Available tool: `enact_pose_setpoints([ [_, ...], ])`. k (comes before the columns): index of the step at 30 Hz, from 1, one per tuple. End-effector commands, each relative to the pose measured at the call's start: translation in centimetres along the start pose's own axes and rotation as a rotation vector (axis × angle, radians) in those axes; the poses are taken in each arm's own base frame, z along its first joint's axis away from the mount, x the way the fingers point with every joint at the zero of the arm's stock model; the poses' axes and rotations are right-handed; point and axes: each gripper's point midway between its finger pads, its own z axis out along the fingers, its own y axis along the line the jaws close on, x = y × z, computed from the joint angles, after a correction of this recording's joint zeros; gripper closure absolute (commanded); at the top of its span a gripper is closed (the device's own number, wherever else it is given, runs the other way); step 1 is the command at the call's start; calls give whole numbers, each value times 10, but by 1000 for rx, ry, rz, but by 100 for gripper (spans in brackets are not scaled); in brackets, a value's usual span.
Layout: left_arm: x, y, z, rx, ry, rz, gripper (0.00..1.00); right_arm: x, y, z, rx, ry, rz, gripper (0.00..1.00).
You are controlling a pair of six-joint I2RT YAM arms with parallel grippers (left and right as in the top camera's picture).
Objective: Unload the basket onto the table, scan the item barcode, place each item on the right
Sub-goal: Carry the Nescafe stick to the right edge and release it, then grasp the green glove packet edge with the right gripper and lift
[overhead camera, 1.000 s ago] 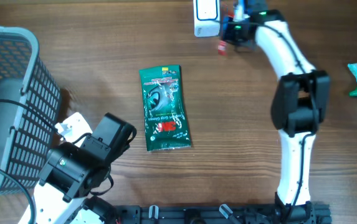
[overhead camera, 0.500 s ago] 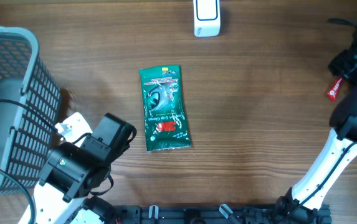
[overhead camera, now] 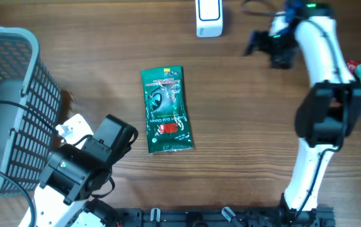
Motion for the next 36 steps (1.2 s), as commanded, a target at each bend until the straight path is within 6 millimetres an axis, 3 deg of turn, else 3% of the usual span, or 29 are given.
enact_pose_setpoints([
  [1,-2,1,-1,1,-12,-3,0,53,78,38,-135,128,-181,0],
  [3,-2,1,-1,1,-12,-3,0,84,110,74,-132,165,-225,0],
  [7,-2,1,-1,1,-12,-3,0,117,144,119,-150,159,-259,4],
  [10,-2,1,-1,1,-12,-3,0,139,157,152,-148,133,-244,10],
  [12,-2,1,-1,1,-12,-3,0,153,151,172,-94,106,-214,13],
  [15,-2,1,-1,1,-12,-3,0,183,133,196,-11,119,-196,40],
  [17,-2,1,-1,1,-12,-3,0,190,127,199,9,134,-185,88],
  [18,-2,1,-1,1,-12,-3,0,191,128,198,-2,143,-183,96],
  [19,-2,1,-1,1,-12,-3,0,188,127,196,-4,138,-177,96],
  [21,-2,1,-1,1,-12,-3,0,180,125,190,-8,127,-158,96],
  [23,-2,1,-1,1,-12,-3,0,168,121,169,-10,113,-118,96],
  [27,-2,1,-1,1,-12,-3,0,148,120,80,-52,32,-62,96],
  [30,-2,1,-1,1,-12,-3,0,148,141,17,-152,-63,-235,96],
  [33,-2,1,-1,1,-12,-3,0,154,153,-13,-213,-105,-318,96],
  [36,-2,1,-1,1,-12,-3,0,160,152,-23,-210,-112,-380,95],
])
